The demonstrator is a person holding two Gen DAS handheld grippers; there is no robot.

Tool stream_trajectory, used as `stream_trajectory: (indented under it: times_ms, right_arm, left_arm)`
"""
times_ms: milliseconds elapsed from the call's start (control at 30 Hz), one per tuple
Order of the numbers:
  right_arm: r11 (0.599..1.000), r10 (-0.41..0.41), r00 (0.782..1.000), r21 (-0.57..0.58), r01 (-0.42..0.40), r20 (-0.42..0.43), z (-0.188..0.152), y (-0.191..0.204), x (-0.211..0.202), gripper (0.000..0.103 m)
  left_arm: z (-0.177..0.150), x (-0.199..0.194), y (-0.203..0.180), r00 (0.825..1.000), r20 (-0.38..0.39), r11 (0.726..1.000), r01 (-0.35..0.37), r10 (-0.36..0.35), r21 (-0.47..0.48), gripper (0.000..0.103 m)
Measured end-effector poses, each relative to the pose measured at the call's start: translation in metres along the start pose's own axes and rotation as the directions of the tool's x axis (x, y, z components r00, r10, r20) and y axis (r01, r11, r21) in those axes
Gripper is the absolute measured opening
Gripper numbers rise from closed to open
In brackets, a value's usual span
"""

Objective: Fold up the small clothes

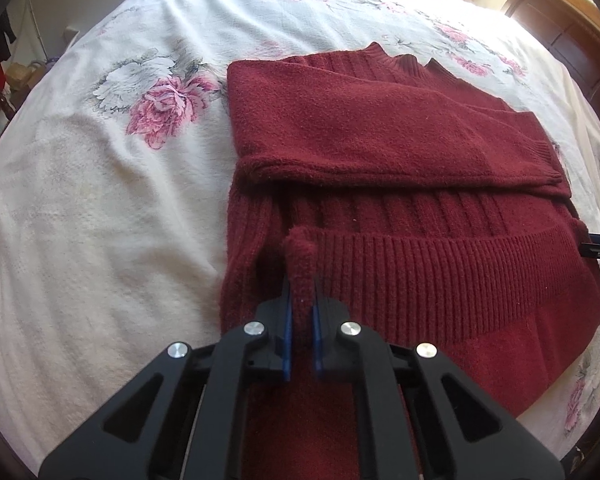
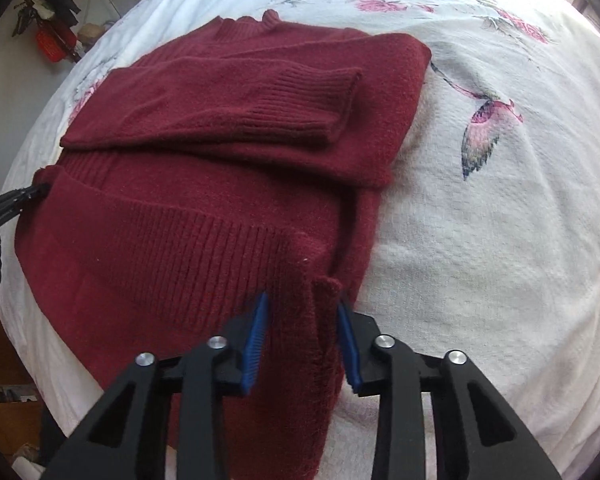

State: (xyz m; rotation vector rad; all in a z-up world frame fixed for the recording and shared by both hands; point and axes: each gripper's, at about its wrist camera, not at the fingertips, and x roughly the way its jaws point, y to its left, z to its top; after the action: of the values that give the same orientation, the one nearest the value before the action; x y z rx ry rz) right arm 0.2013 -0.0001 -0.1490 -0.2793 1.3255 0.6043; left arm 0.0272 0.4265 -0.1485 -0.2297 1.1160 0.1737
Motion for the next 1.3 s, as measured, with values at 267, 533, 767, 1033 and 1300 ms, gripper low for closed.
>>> stream_trajectory:
  times_ms: [267, 533, 767, 1033, 1300]
  right_arm:
    - [0.982, 0.161, 0.972, 0.073, -0.175, 0.174, -0.023, -0.018, -0.057, 0.006]
    - [0.977, 0.169, 0.951, 0.082, -0.196, 0.259, -0.035, -0.011, -0.096, 0.006]
    - [0.969, 0.174, 0.928, 0.110, -0.220, 0.329, -0.005, -0.015, -0.117, 0.006]
    - [0.980, 0.145, 0.913, 0.072, -0.186, 0.381, 0.066, -0.019, -0.130, 0.006]
    - [0.984, 0.078, 0.923, 0.116, -0.131, 0.377, 0.142, -0.042, -0.116, 0.006]
  left_arm:
    - [-0.006, -0.050, 0.002, 0.988, 0.120, 0.995, 0.099, -0.094, -0.034, 0.005]
    - [-0.003, -0.089, 0.005, 0.957, 0.239, 0.983, 0.179, -0.163, -0.045, 0.005]
    - [0.037, -0.104, 0.008, 0.929, 0.314, 0.971, 0.228, -0.197, -0.067, 0.005]
    - [0.096, -0.097, 0.011, 0.918, 0.366, 0.976, 0.199, -0.152, -0.094, 0.005]
    - [0.166, -0.057, 0.021, 0.914, 0.386, 0.968, 0.196, -0.123, -0.155, 0.005]
